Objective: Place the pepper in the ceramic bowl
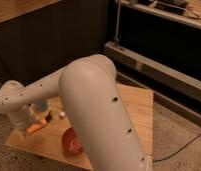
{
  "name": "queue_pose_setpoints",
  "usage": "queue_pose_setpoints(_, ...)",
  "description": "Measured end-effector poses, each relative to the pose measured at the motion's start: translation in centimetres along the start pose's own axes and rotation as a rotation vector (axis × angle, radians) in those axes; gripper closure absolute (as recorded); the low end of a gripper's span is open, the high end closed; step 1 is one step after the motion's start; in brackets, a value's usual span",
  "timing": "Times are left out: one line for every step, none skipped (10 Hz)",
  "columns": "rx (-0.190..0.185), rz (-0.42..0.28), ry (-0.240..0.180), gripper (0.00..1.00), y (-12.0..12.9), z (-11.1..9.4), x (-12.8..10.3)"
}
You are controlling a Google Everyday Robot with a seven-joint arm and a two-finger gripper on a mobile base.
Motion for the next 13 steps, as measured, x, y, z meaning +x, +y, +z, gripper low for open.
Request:
queue_pose_setpoints(0.009,-0.039,-0.003,0.35,-0.3,0.0,-0.6)
queue_pose_setpoints(0.011,-0.05,-0.002,0.35,-0.4,0.0,-0.7)
queue_pose_setpoints(0.012,-0.05,-0.002,0.35,-0.4,0.0,-0.7)
queue_pose_setpoints(0.012,-0.05,-0.002,0.35,-0.4,0.0,-0.7)
queue_pose_setpoints(0.012,-0.05,-0.002,0.35,-0.4,0.0,-0.7)
queue_pose_setpoints(0.012,-0.053,-0.001,0.35,-0.4,0.0,-0.6)
queue_pose_setpoints(0.02,-0.072,-0.003,0.35,-0.5,0.1,-0.7)
queue_pose_setpoints(0.044,-0.118,-0.009,0.35,-0.9,0.2,-1.1)
queue_pose_setpoints(0.057,-0.149,-0.01,0.35,-1.1,0.4,-1.3)
queue_pose_setpoints(0.069,-0.185,-0.012,0.35,-1.3,0.7,-1.7)
queue_pose_setpoints(0.076,-0.214,-0.009,0.35,-1.6,1.1,-1.9)
queue_pose_setpoints(0.078,-0.233,-0.008,0.35,-1.8,1.5,-2.2)
queue_pose_setpoints(0.081,-0.251,-0.008,0.35,-2.0,1.8,-2.5)
